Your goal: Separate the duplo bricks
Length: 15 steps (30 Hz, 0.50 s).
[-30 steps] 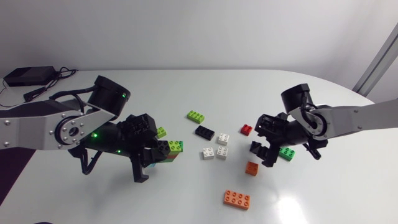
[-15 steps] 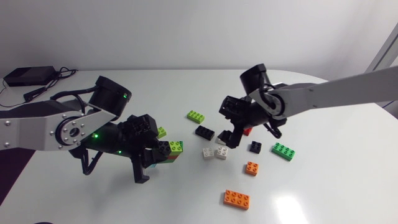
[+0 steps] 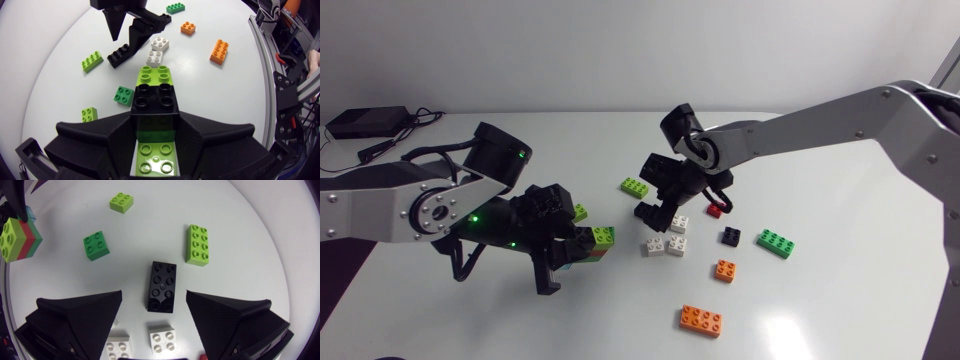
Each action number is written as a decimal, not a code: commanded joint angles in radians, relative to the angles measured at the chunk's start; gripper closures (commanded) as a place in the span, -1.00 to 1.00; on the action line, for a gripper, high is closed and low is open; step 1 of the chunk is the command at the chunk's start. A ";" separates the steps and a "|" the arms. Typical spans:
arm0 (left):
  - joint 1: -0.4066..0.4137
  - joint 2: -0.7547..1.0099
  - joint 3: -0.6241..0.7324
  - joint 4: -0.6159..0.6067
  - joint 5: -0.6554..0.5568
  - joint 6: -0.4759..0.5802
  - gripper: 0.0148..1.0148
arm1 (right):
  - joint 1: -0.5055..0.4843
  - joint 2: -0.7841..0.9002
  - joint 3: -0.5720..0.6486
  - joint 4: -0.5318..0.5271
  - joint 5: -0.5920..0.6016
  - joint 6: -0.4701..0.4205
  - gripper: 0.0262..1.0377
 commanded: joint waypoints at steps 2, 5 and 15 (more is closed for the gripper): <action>-0.003 0.008 -0.003 0.016 -0.001 -0.009 0.41 | 0.008 0.055 0.034 -0.032 0.021 0.035 -0.72; 0.001 0.005 -0.006 0.016 -0.001 -0.004 0.41 | 0.006 0.076 0.052 -0.049 0.034 0.041 -0.62; 0.001 0.002 -0.009 0.016 -0.001 -0.001 0.41 | 0.049 0.093 0.077 -0.072 0.049 0.051 0.18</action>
